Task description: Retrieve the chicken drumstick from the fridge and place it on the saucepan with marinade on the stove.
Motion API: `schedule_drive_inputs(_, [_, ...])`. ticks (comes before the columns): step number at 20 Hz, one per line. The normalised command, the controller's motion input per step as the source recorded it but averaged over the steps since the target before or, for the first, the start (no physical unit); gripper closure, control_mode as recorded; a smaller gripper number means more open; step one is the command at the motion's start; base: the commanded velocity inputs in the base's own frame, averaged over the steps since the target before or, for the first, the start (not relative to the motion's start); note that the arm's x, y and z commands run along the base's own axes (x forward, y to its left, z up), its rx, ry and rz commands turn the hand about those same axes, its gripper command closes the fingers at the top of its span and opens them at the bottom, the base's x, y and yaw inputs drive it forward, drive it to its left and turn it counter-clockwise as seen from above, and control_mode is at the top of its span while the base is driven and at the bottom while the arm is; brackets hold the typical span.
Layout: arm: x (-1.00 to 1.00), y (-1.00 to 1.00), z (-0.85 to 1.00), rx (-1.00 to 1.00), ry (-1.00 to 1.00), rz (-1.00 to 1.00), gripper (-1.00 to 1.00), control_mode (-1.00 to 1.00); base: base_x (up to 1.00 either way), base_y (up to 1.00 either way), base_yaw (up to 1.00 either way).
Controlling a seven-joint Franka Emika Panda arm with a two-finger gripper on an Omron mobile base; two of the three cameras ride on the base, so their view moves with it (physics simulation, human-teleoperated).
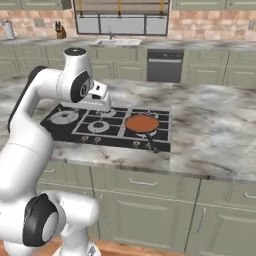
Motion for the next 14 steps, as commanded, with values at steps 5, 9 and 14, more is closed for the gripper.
schedule_drive_inputs(5, [0.00,0.00,0.00,0.00,0.00,0.00,-1.00,1.00,-0.25,-1.00,-0.12])
schedule_drive_inputs(9, [0.00,0.00,0.00,0.00,0.00,0.00,-1.00,1.00,-0.01,-1.00,-0.08])
schedule_drive_inputs(14, [0.00,0.00,0.00,0.00,0.00,0.00,-1.00,1.00,0.00,-1.00,-0.02])
